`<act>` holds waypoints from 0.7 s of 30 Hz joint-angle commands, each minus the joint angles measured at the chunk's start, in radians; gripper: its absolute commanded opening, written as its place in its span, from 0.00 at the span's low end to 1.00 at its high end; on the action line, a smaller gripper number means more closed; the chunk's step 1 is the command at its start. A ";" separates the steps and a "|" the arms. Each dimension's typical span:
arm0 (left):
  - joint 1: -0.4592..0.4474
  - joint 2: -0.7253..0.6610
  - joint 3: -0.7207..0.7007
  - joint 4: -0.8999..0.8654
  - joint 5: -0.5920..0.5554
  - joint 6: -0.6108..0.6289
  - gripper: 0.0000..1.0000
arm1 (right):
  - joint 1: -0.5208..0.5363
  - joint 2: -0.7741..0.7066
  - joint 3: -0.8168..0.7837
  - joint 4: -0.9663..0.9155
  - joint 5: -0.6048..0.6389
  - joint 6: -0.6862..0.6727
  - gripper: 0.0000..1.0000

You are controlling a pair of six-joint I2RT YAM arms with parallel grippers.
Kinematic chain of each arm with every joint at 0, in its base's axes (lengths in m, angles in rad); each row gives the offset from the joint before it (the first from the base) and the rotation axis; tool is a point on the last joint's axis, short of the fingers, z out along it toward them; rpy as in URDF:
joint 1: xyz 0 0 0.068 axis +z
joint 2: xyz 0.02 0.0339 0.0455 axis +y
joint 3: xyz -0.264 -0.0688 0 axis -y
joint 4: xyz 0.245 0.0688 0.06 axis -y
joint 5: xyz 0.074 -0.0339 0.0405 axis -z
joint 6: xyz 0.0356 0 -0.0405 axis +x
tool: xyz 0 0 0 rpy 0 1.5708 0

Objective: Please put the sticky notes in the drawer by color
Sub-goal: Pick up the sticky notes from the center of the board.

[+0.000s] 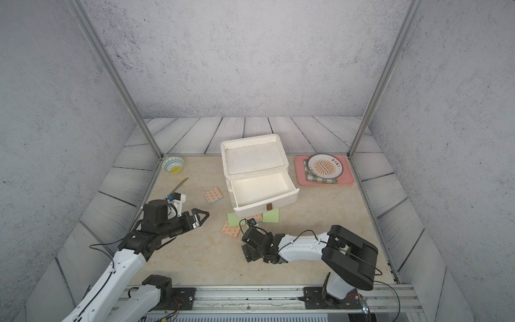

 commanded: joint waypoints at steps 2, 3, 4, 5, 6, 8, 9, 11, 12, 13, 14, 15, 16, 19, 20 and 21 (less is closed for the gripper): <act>0.009 0.034 -0.002 -0.007 0.019 0.015 0.87 | -0.026 0.007 0.019 -0.059 -0.069 -0.199 0.94; 0.009 0.040 -0.002 -0.007 0.022 0.015 0.87 | -0.040 0.000 0.014 -0.064 -0.090 -0.212 0.95; 0.009 0.042 -0.001 -0.006 0.021 0.017 0.87 | -0.058 -0.006 0.009 -0.072 -0.113 -0.224 0.95; 0.009 0.042 -0.003 -0.005 0.021 0.017 0.87 | -0.071 -0.014 0.002 -0.078 -0.121 -0.228 0.95; 0.009 0.040 -0.005 -0.003 0.020 0.016 0.87 | -0.082 -0.026 -0.006 -0.082 -0.127 -0.232 0.95; 0.009 0.039 -0.007 -0.002 0.016 0.018 0.87 | -0.100 -0.054 -0.033 -0.068 -0.139 -0.244 0.95; 0.009 0.038 -0.009 0.000 0.014 0.018 0.87 | -0.107 -0.061 -0.042 -0.056 -0.142 -0.249 0.96; 0.009 0.044 -0.011 0.009 0.015 0.014 0.87 | -0.117 -0.057 -0.036 -0.047 -0.137 -0.276 0.96; 0.009 0.048 -0.011 0.012 0.019 0.014 0.87 | -0.118 -0.049 -0.030 -0.041 -0.125 -0.294 0.96; 0.010 0.052 -0.009 0.013 0.021 0.013 0.87 | -0.121 -0.040 -0.027 -0.021 -0.108 -0.312 0.97; 0.009 0.054 -0.009 0.015 0.023 0.011 0.87 | -0.130 -0.028 -0.027 0.003 -0.111 -0.328 0.98; 0.009 0.055 -0.008 0.014 0.027 0.012 0.87 | -0.147 -0.014 -0.025 0.026 -0.129 -0.343 0.99; 0.009 0.053 -0.006 0.009 0.028 0.013 0.87 | -0.164 -0.003 -0.026 0.055 -0.161 -0.359 0.99; 0.009 0.036 0.004 -0.019 0.016 0.025 0.87 | -0.190 0.015 -0.026 0.100 -0.212 -0.398 0.99; 0.009 0.030 0.008 -0.030 0.010 0.032 0.87 | -0.191 0.012 -0.031 0.108 -0.213 -0.406 0.99; 0.009 0.022 0.010 -0.039 0.000 0.037 0.88 | -0.191 0.009 -0.037 0.119 -0.215 -0.414 0.99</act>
